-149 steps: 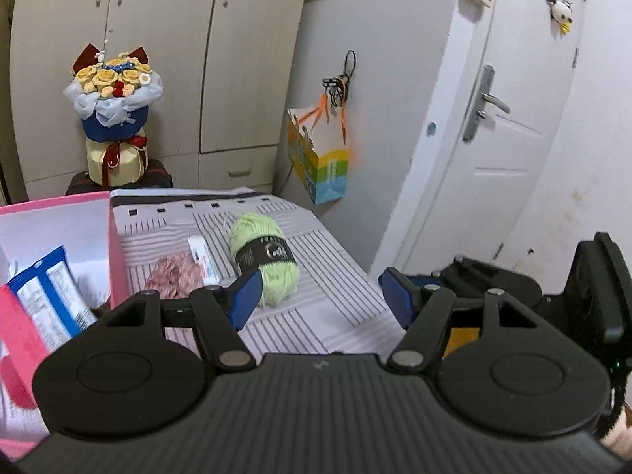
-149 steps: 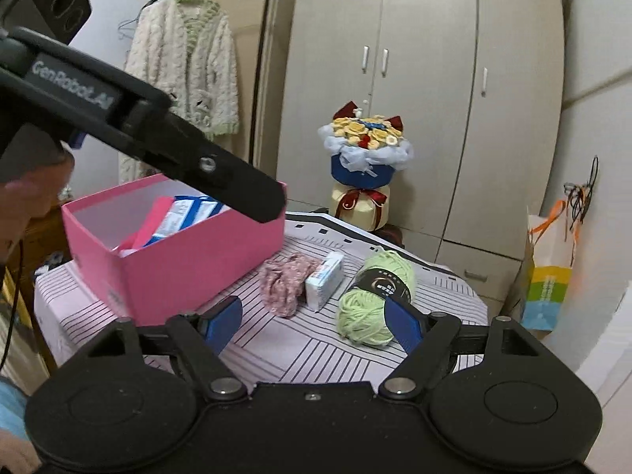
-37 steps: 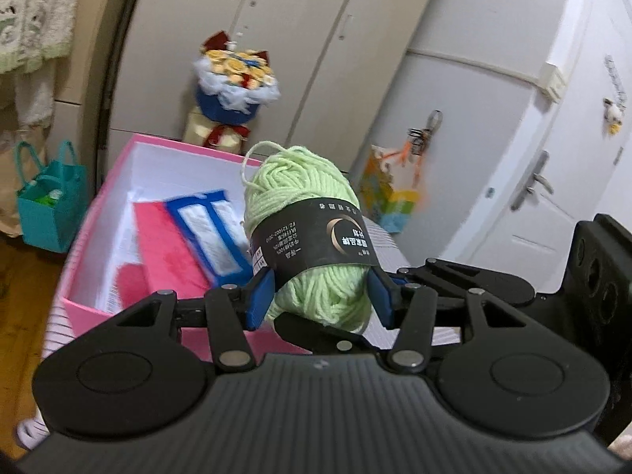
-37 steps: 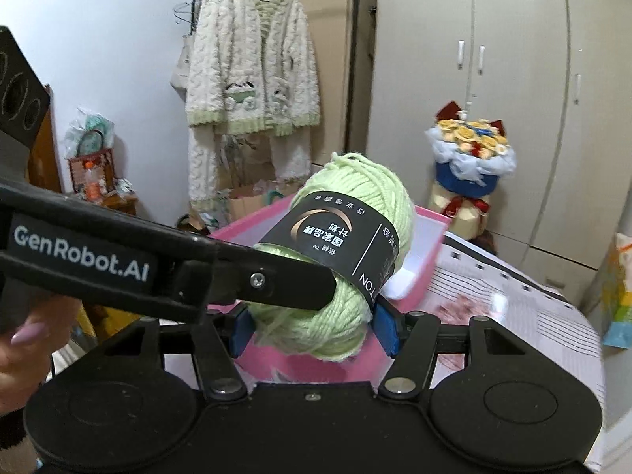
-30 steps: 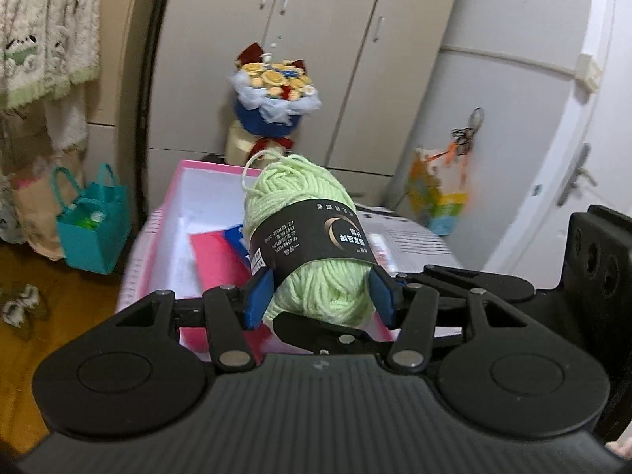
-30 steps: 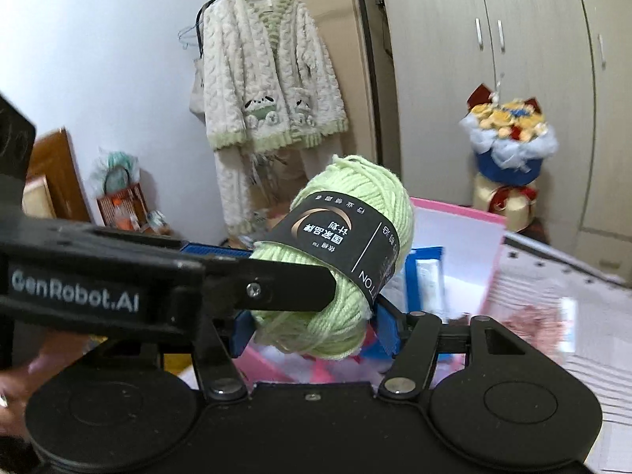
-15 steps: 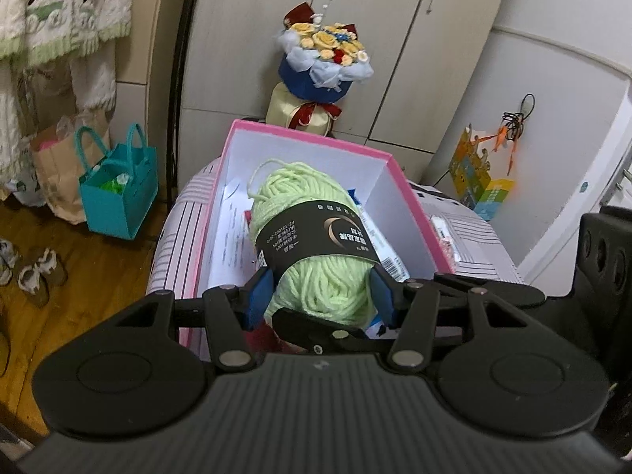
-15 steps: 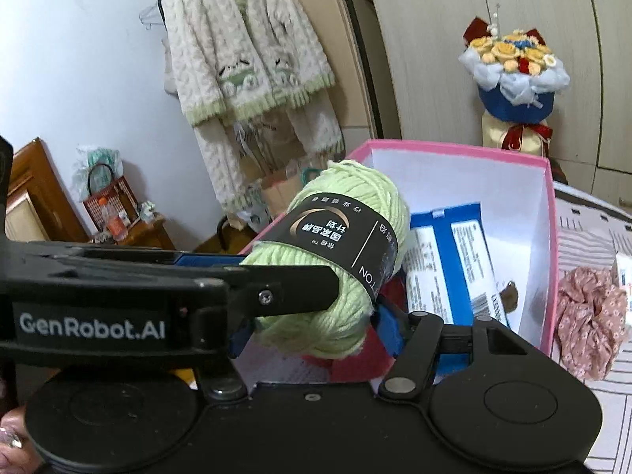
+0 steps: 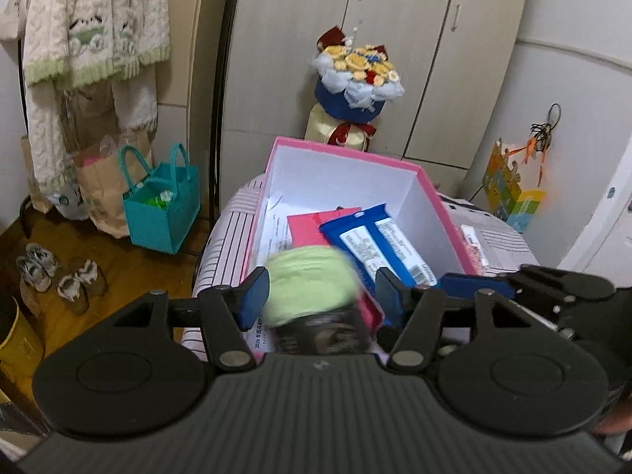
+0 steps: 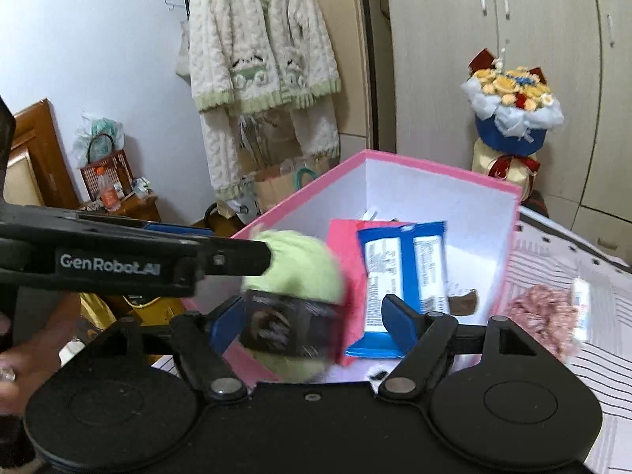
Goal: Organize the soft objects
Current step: 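Lower the green yarn into the pink box and open both grippers, then move the left gripper to the pink floral cloth while the right gripper reaches the white tube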
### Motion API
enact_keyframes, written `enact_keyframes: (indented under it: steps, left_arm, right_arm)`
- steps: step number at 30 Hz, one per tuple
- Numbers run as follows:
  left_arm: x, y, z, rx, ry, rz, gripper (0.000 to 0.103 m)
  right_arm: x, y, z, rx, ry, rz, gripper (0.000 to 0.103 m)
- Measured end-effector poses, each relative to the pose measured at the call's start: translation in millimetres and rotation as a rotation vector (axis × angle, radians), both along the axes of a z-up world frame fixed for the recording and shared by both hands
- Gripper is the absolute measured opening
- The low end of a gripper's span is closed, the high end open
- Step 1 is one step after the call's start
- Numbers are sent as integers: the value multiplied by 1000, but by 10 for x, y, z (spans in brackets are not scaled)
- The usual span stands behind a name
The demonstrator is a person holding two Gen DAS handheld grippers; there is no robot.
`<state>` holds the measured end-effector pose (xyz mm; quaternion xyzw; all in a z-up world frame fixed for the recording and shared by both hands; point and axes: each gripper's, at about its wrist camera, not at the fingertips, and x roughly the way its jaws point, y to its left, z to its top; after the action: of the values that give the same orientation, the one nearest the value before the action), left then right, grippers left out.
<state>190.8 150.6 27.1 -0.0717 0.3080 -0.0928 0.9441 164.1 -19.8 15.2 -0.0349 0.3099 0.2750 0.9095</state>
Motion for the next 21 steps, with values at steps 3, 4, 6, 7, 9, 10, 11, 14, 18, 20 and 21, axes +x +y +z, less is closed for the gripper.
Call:
enact_keyframes:
  steps: [3,4,6,7,9,10,11,14,18,20,21]
  left_arm:
    - [-163,-35,124,16,-34,-17,60]
    - [-220,-54,167,25,-47,-23,61]
    - [-339,-98,249,36,-66,-41,62]
    - [-393,-124,286,37,-72,-56,63]
    - [-493,-180,351,29,-77,-89,63]
    - [-542,-213,382,26,-79,-110,64]
    - [-577,-248,411,23,-80,-130,64]
    - [-657,-373,475,14,-75,-185,65]
    - [-731,-579,523,13,-87,-231,67]
    - [-740,-705,514,15,-95,-250,68]
    - [-731,-781,501,16,-94,-261,68]
  right_arm:
    - [-138,-172,136,5,-25,-10,80]
    - [-175,-232,177,8,-30,-13,80]
    - [-244,-351,249,15,-36,-22,80]
    - [-286,-421,290,16,-37,-26,80]
    - [-344,-524,350,19,-38,-32,80]
    - [-376,-592,384,20,-37,-34,80]
    - [-406,-646,407,21,-37,-39,80]
    - [-465,-842,487,25,-35,-57,80]
    - [-527,-1121,563,52,-49,-95,80]
    - [-541,-1254,576,70,-56,-110,80]
    - [-537,-1310,576,77,-55,-119,80]
